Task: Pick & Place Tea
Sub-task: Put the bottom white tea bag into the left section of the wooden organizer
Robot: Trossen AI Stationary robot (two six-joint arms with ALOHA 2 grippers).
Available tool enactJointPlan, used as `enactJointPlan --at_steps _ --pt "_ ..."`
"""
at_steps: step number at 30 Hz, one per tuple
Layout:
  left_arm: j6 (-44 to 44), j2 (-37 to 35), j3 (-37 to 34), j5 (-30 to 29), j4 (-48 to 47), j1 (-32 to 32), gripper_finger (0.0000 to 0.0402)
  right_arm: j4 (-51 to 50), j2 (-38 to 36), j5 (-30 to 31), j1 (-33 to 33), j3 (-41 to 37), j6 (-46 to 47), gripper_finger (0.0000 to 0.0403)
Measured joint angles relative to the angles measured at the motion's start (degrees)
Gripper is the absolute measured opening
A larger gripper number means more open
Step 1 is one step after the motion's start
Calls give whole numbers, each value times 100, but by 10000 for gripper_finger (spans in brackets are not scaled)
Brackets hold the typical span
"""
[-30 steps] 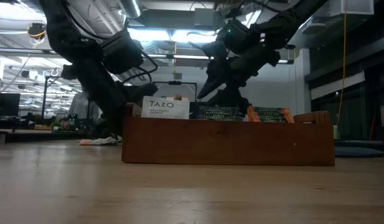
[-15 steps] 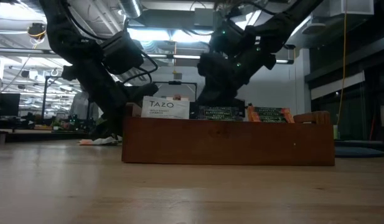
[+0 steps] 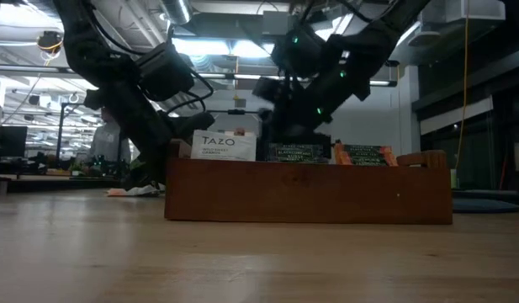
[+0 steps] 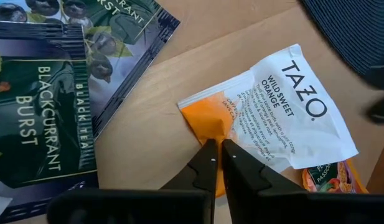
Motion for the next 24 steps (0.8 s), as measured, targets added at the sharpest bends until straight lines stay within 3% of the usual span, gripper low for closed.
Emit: enactJointPlan --at_steps 10,24 --pt "1 7 -2 59 31 0 15 561 196 1205 222 -1 -942 114" --pt "-59 28 -21 144 268 -4 15 449 196 813 203 -1 -939 100"
